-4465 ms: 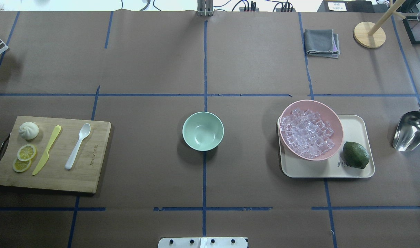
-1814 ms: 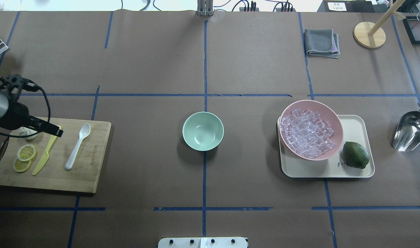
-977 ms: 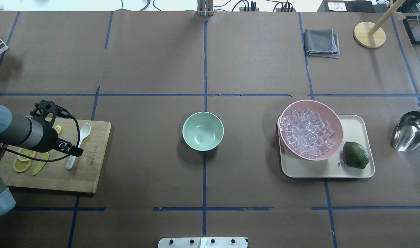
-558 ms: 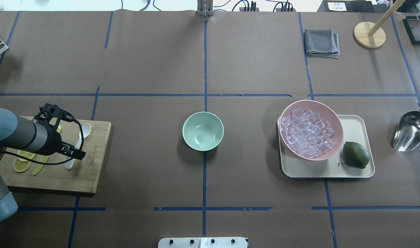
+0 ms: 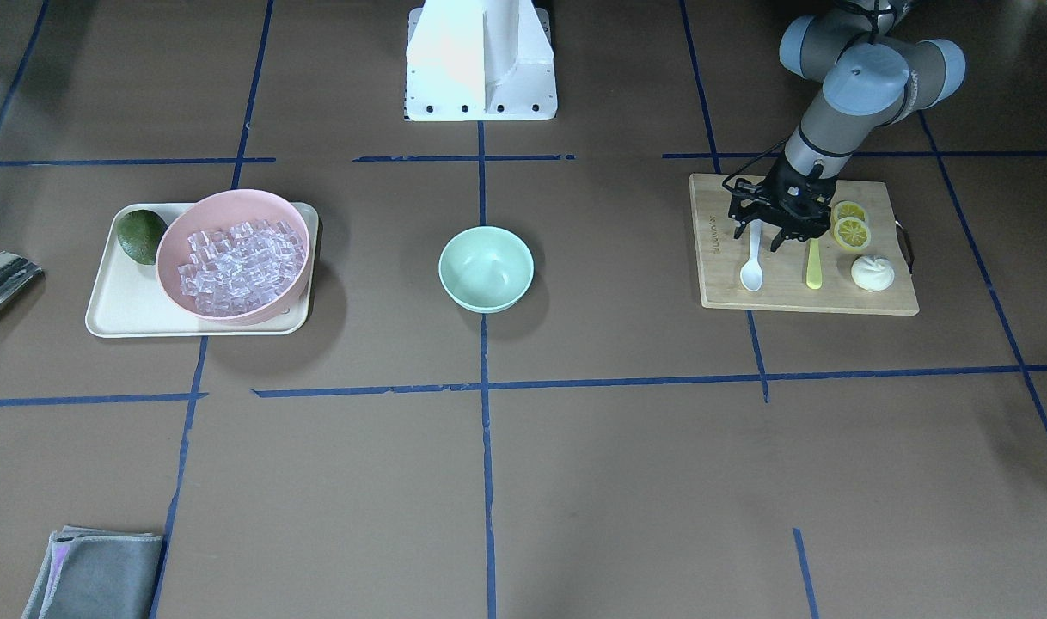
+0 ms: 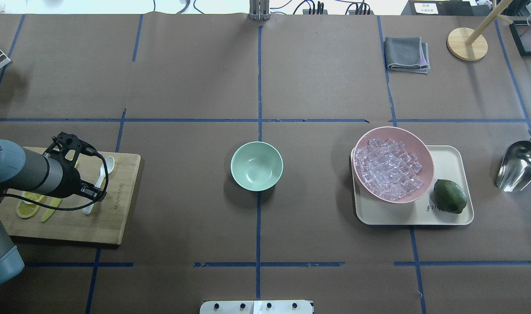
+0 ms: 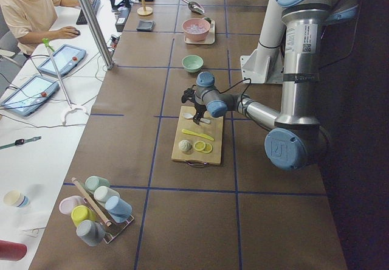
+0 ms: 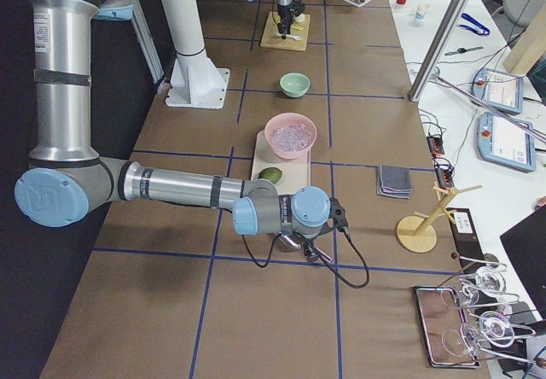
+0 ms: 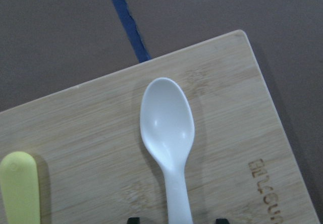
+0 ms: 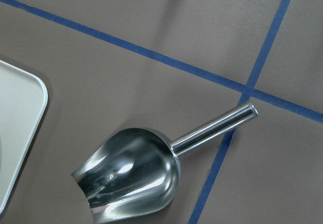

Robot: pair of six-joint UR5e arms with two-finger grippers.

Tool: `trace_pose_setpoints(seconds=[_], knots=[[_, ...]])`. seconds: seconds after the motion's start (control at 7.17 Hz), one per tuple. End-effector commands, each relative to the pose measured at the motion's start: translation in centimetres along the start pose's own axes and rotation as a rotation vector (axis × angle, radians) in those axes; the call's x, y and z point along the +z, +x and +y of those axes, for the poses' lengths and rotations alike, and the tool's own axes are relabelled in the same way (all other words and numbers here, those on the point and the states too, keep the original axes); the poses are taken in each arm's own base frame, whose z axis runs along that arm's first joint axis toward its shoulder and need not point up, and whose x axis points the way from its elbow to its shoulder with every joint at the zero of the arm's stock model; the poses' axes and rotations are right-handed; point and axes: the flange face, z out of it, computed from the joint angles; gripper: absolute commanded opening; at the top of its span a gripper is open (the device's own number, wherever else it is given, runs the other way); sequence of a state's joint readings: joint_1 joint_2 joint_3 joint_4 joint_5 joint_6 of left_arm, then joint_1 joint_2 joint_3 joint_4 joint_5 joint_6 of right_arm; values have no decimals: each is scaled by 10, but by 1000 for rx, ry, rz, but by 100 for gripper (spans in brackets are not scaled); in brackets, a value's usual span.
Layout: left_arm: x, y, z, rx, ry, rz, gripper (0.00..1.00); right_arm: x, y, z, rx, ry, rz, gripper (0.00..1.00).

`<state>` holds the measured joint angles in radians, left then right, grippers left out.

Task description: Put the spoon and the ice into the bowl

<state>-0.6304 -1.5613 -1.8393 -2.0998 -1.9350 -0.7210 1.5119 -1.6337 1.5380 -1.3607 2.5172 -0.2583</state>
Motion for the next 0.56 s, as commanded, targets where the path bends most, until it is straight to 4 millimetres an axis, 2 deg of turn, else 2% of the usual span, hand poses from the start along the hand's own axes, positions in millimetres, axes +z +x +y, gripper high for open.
trace_pose_setpoints(seconds=[0.0, 0.28, 0.42], knots=[[-5, 4, -2, 3, 8, 8, 0, 0, -1, -1, -2, 1, 0, 100], [-12, 8, -5, 7, 21, 19, 0, -1, 0, -1, -1, 2, 0, 100], [-34, 23, -9, 23, 53, 54, 0, 0, 0, -1, 0, 0, 0, 100]])
